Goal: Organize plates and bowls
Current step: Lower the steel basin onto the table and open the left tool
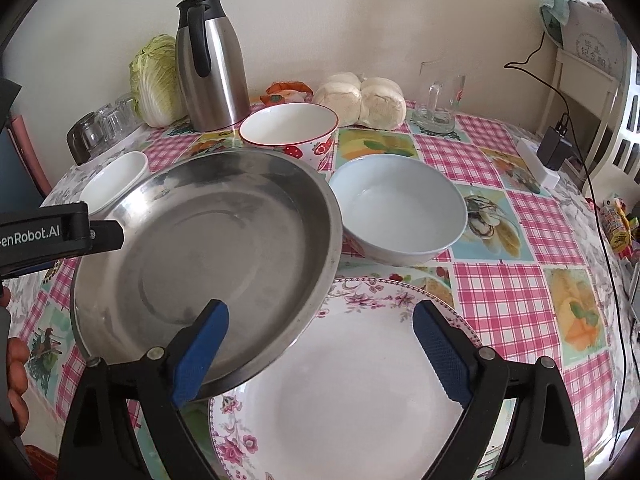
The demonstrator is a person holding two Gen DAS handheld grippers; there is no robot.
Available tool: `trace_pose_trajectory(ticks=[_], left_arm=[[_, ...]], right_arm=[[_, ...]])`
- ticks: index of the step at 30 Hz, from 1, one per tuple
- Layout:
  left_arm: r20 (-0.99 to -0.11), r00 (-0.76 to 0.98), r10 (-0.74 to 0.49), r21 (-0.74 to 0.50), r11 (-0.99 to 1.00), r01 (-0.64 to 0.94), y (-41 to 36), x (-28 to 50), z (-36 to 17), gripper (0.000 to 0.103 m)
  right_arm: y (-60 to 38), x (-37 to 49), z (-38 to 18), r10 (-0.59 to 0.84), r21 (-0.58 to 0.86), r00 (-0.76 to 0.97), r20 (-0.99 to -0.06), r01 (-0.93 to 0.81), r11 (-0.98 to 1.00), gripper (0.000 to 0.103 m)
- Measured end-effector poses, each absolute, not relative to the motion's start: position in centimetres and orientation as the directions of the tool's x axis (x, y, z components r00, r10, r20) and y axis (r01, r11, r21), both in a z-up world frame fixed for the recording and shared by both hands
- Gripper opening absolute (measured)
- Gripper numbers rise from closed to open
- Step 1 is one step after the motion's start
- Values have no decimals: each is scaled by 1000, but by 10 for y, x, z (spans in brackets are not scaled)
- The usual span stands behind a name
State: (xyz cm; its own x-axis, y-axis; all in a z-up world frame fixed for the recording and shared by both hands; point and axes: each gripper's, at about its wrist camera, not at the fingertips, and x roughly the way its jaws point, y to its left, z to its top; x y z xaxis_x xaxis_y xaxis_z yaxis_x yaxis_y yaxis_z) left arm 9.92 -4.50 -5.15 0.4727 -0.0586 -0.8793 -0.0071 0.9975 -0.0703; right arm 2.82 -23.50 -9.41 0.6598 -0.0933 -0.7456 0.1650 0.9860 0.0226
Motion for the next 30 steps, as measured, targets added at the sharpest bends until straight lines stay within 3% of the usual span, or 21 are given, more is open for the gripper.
trace_pose_trajectory(ticks=[12, 18, 30], left_arm=[[-769, 592, -240, -209, 970, 121, -54, 70, -18, 103], [-713, 634, -301, -212, 954, 214, -69, 46, 2, 103], [-751, 536, -386, -302, 922, 241, -91, 17, -9, 103]], right_arm=[[-263, -1, -76, -145, 74, 703, -696, 272, 960, 94], [-267, -13, -71, -146, 75, 699, -701, 275, 959, 94], [-283, -41, -63, -241, 37, 680, -692, 367, 930, 94]])
